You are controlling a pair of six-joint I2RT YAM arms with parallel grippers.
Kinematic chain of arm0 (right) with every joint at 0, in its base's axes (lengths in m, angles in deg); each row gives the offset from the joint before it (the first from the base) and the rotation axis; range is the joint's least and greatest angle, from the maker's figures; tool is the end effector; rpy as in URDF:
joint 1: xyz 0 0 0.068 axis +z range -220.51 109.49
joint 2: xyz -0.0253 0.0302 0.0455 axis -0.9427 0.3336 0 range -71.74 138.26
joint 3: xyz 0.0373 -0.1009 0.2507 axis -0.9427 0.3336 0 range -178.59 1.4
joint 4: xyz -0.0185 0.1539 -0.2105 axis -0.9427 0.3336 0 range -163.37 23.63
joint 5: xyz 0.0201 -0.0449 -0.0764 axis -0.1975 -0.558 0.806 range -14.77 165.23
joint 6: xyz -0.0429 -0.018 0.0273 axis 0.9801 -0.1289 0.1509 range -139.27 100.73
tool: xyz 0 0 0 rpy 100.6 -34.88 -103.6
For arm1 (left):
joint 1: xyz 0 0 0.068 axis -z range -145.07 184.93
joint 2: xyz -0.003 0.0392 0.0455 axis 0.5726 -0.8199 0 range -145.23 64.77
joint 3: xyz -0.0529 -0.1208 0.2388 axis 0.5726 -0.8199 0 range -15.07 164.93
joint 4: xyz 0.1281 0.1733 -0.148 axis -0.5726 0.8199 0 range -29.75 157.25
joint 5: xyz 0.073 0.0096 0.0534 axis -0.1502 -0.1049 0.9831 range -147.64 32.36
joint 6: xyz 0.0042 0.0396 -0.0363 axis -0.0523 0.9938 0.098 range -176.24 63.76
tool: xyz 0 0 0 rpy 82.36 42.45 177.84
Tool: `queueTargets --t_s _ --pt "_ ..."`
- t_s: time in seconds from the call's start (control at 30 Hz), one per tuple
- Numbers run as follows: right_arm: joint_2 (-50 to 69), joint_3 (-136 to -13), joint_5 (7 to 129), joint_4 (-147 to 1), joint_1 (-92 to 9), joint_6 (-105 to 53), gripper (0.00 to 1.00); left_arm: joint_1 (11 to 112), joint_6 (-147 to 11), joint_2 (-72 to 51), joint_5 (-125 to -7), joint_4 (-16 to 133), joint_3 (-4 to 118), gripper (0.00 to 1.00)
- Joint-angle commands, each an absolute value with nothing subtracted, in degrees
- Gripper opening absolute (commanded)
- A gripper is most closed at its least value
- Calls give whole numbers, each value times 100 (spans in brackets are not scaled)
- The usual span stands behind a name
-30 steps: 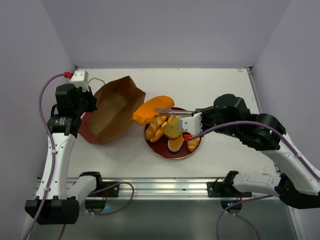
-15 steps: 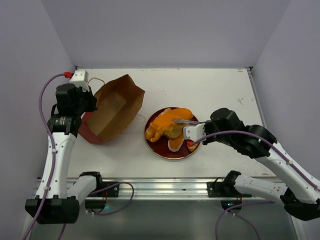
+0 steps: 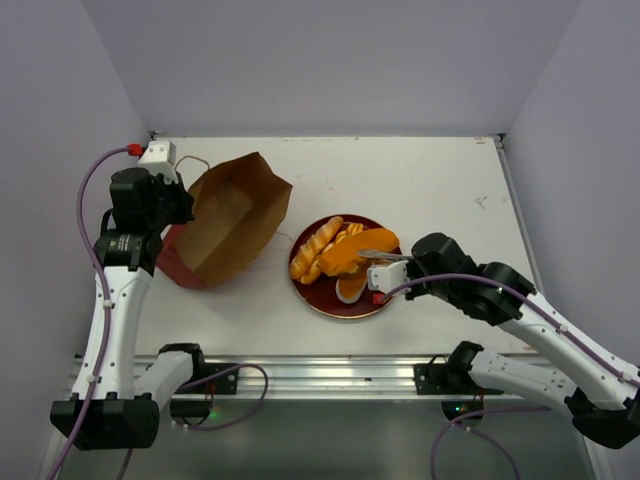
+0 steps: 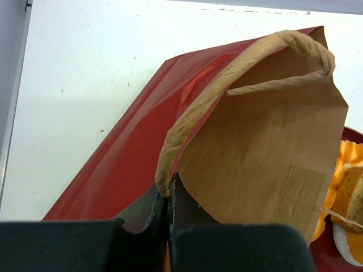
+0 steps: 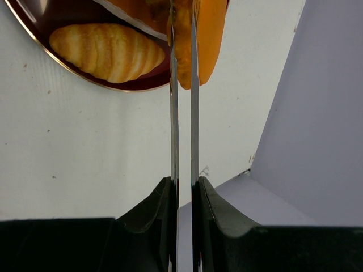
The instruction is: Take the fake bread out of the paper bag
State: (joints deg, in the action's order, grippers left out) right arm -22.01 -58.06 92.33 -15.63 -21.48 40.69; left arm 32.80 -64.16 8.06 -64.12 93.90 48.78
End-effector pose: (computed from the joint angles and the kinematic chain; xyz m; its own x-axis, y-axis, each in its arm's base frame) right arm 0.1082 0.1086 0.3352 0.2692 -0.9520 -0.1457 -0.7185 -0.0978 -0.6886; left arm 0.2086 0.0037 0.3754 -0.4505 -0.1537 -0.8794 0.0018 0.9849 -0.1731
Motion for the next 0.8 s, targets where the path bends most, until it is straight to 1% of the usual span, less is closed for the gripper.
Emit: queueTargets --t_s 0.0,0.13,0.23,0.33,0.43,0.57,0.77 --pt "-2401 -5731 9369 -1888 -2173 4119 3 3220 -6476 895 -6520 9330 4830 0" --pt "-2454 -5625 9246 -1782 -2182 4119 6 3229 -6476 887 -6538 9321 4821 0" --pt "-2472 -5520 9123 -1677 -2182 4111 10 3229 -6485 887 -6555 9286 4777 0" --pt "-2490 -5388 9105 -1607 -2182 4128 16 3220 -6503 878 -6590 9251 4742 0" --pt "-2516 -5318 8974 -1484 -2182 4102 25 3221 -6529 869 -6625 9242 4733 0" --pt "-2534 -5291 8912 -1413 -2173 4085 33 3229 -6520 887 -6634 9242 4716 0" --pt "-2507 -5353 8789 -1334 -2182 4058 40 3229 -6529 913 -6643 9233 4654 0"
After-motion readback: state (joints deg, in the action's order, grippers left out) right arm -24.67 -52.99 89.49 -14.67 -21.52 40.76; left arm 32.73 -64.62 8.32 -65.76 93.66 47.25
